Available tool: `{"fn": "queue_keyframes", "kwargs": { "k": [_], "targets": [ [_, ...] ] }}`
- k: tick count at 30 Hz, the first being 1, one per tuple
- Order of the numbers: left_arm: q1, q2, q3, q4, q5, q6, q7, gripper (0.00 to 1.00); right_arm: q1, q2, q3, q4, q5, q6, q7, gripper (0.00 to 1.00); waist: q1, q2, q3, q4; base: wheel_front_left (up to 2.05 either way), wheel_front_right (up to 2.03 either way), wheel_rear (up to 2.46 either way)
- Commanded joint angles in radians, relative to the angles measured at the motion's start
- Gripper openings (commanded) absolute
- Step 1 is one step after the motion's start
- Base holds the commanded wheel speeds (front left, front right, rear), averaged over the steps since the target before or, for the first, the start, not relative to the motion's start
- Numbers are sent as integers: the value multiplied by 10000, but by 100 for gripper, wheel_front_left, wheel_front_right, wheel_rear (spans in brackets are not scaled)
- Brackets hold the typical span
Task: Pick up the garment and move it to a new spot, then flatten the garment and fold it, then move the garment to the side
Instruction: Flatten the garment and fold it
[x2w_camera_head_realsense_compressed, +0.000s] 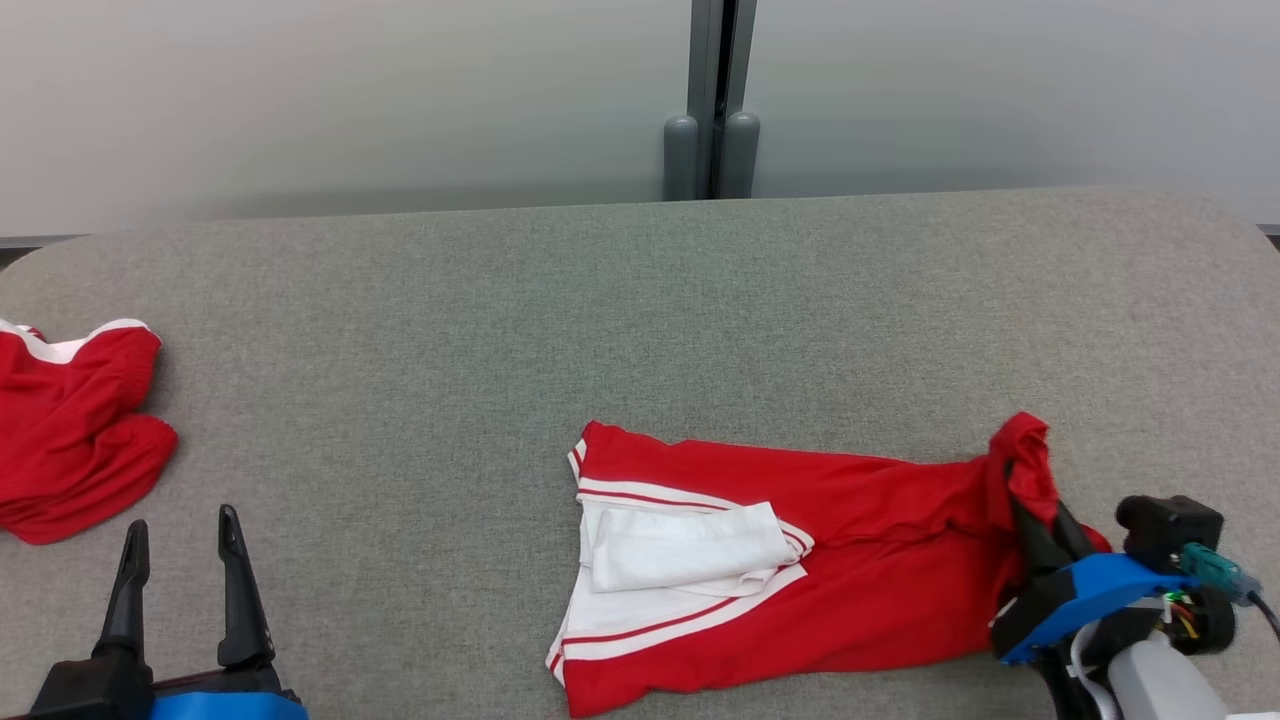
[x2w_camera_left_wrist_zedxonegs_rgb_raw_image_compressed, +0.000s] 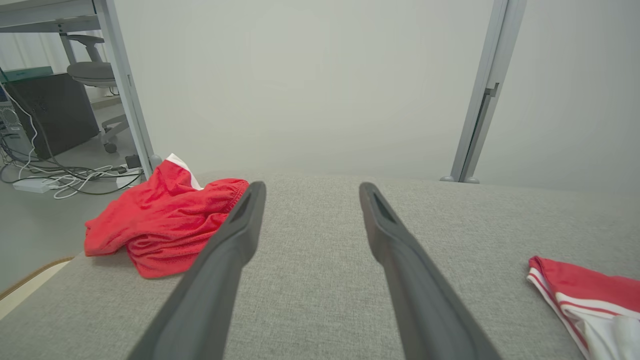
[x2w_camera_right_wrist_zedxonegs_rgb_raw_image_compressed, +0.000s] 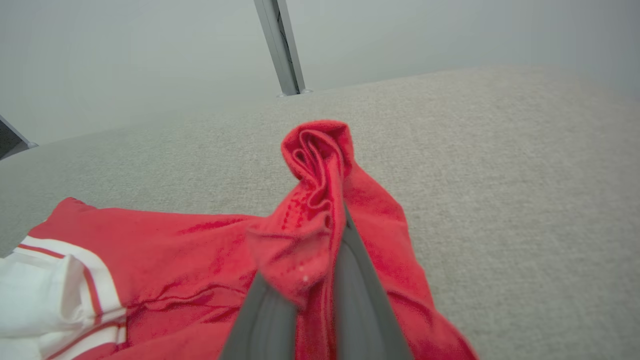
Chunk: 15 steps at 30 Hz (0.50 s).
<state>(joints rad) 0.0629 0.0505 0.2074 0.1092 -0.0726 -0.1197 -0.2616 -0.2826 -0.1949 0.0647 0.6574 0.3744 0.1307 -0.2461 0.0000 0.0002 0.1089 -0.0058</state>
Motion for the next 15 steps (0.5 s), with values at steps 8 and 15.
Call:
{"fn": "queue_keyframes", "kwargs": {
  "k": [8,15],
  "targets": [
    [22,-2,-136,96,-80,49,-44,100,64,862,1572,-1930,716,1,535,0,0,-2,41,111,0,0,0],
    [-224,0,-217,217,-40,-2,-44,100,-382,1330,2937,-2323,1172,1,713,0,0,-2,186,281,0,0,0]
  ]
}}
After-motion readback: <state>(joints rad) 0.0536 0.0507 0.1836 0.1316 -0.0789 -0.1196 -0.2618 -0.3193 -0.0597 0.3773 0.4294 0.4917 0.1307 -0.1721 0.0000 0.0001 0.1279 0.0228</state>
